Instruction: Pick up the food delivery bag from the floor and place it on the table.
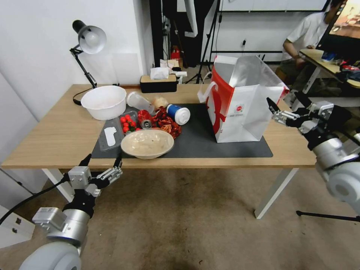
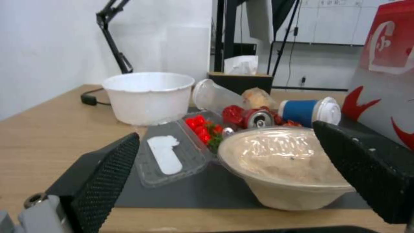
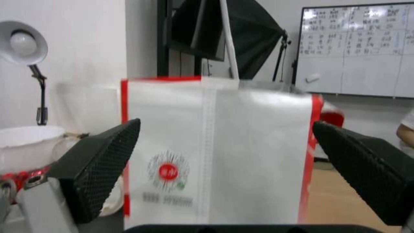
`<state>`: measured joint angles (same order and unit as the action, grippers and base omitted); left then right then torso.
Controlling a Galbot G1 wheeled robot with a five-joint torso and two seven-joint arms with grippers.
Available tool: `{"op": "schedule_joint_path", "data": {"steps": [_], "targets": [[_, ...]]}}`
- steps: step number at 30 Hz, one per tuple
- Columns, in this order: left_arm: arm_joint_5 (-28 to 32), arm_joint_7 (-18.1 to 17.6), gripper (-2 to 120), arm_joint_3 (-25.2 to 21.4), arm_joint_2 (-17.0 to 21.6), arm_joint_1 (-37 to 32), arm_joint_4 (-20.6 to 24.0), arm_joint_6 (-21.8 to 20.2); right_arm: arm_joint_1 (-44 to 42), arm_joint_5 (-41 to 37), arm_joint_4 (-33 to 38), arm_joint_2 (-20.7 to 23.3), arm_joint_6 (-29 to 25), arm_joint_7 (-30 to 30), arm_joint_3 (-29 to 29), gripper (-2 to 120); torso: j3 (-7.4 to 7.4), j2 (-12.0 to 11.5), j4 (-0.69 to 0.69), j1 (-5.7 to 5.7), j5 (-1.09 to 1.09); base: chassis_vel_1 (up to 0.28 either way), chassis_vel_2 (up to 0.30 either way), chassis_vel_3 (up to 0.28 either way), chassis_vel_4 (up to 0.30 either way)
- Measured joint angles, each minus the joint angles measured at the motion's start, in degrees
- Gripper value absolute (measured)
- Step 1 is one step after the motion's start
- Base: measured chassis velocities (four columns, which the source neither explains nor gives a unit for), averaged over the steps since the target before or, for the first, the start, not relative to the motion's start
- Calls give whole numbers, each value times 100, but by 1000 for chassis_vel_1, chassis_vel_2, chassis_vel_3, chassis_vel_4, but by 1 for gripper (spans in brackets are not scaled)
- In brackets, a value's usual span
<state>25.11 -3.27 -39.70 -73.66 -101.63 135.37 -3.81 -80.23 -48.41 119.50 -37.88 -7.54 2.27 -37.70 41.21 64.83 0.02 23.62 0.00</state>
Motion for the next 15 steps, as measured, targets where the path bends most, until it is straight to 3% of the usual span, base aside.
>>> {"op": "schedule_joint_path", "data": {"steps": [7,10,15], "targets": [[-219,46,100,-4,-49,-10,-147,200,-521,496,58,-429,-315,131,17,100,0,0,-2,0,0,0,0,0,0],[-355,43,100,45,-89,-25,-301,333,-963,1004,96,-888,-500,179,90,100,0,0,-2,0,0,0,0,0,0],[-505,7,100,99,-116,-26,-434,410,-1372,1435,67,-1257,-681,182,169,100,0,0,-2,1,0,0,0,0,0]]}}
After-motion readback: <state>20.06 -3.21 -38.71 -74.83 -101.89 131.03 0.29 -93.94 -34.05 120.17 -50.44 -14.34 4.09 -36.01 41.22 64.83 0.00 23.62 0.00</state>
